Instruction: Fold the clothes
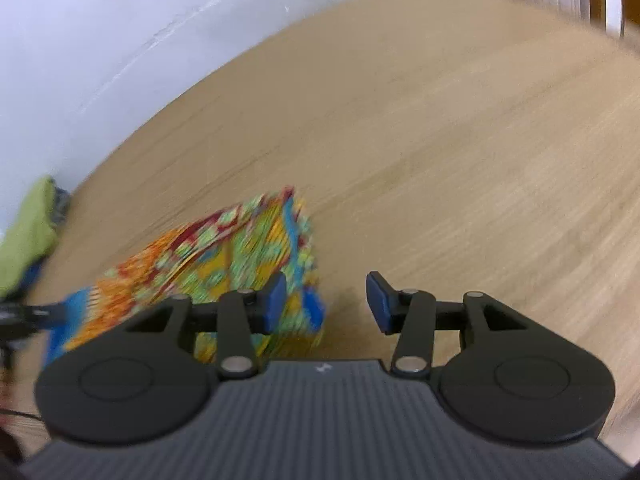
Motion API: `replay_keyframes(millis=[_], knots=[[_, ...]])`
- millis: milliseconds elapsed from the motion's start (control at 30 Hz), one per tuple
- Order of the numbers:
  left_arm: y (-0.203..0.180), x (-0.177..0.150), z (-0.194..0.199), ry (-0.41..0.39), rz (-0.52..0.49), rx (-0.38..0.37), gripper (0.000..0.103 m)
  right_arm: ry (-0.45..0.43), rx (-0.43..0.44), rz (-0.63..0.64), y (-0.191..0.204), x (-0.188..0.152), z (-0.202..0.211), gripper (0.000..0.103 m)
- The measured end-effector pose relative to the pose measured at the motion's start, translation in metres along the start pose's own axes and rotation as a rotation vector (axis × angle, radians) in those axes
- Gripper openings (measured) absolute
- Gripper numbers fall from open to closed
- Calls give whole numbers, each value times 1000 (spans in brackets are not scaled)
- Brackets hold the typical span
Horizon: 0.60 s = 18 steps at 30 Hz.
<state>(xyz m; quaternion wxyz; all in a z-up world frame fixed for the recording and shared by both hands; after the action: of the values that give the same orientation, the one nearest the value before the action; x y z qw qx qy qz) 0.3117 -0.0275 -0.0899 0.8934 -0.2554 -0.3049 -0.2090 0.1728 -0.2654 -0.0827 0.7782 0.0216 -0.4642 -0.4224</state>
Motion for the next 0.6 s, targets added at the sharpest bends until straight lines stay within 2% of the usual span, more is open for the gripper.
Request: replay_keyframes(millis=[133, 233, 300, 367, 467, 500, 533, 600], knots=[[-10, -14, -34, 29, -67, 23, 49, 27, 40, -127, 0, -21, 10, 48], [-23, -11, -43, 9, -118, 36, 52, 39, 71, -217, 2, -35, 15, 45], [-23, -6, -44, 18, -121, 33, 51, -3, 98, -255, 10, -32, 4, 46], [-20, -3, -36, 13, -105, 3, 53, -23, 100, -317, 16, -31, -8, 52], [5, -2, -16, 27, -75, 15, 52, -70, 106, -358, 22, -31, -14, 52], [12, -5, -15, 33, -61, 20, 52, -83, 91, -329, 25, -32, -16, 47], [16, -5, -13, 33, -55, 22, 51, -92, 78, -305, 28, -32, -17, 27], [21, -4, -6, 26, -52, 21, 52, -96, 70, -287, 31, -35, -17, 21]])
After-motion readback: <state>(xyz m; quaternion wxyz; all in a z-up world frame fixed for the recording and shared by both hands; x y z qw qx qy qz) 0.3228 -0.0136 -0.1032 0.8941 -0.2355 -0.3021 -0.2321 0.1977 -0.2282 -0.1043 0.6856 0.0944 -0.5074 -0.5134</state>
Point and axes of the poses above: each gripper's, at about its wrist camera, not at the fingertips, and z roughly against the way its jaws point, y to its left, x to its top, the point moved 10 cm from there along -z, roughly the way its jaws point, and after that the axes turned 13 degrees about -y, right-handed, at the moved point
